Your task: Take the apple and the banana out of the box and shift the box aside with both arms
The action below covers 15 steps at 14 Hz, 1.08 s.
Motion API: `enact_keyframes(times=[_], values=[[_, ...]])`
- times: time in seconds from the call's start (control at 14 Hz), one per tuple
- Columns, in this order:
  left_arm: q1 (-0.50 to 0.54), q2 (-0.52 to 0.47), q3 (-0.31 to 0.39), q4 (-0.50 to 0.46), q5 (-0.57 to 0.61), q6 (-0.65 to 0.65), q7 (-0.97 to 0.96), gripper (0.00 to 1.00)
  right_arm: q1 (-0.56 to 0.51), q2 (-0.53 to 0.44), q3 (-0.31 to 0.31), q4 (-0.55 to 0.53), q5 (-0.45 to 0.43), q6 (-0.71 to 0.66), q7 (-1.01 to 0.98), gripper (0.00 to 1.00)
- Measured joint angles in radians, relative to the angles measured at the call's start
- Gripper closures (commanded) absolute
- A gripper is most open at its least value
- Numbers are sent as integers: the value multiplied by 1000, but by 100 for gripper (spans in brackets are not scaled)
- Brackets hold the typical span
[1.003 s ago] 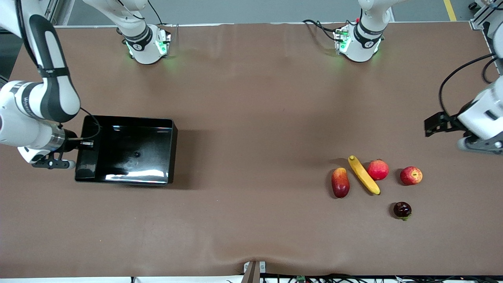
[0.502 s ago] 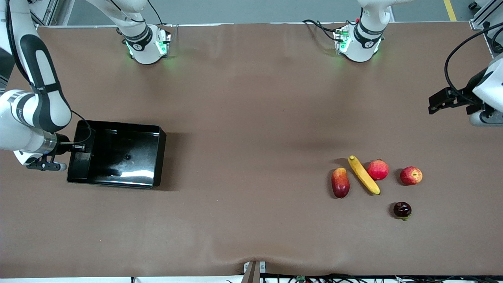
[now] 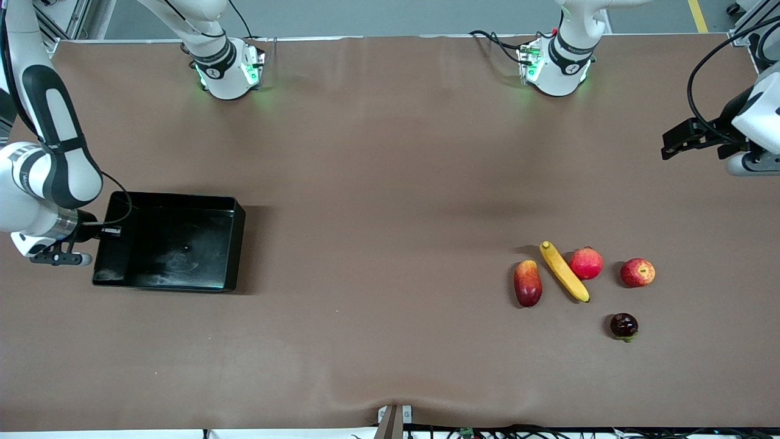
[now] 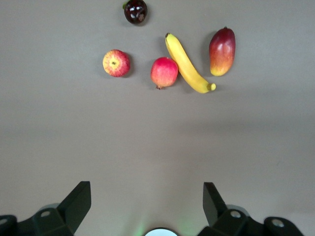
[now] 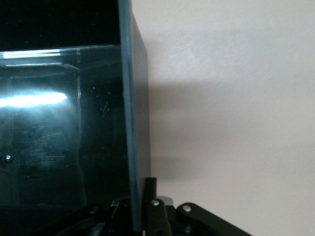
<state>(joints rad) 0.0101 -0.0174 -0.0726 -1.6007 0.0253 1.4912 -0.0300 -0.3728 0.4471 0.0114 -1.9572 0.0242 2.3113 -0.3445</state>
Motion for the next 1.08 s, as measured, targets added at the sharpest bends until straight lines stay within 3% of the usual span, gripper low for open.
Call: enact_keyframes(times=[0.14,0.22,0.36,0.43,0.72,1.08], values=[[-4,-40,-17,-41,0,0,0,0,-23,11,0,0,0,25,-42,100],[-6,-61,-23,-57,0,0,-1,0,-29,15,0,0,0,31,-49,95],[-6,-88,-27,-76,0,1,-2,0,-35,27,0,1,1,41,-52,10],[-6,-93,-26,-81,0,2,-2,0,-36,33,0,1,1,44,-53,0],[-5,-95,-19,-83,0,4,-2,0,-37,34,8,20,2,23,-54,0],[-2,-95,-15,-83,0,6,-2,0,-18,16,26,160,2,-195,-54,0]])
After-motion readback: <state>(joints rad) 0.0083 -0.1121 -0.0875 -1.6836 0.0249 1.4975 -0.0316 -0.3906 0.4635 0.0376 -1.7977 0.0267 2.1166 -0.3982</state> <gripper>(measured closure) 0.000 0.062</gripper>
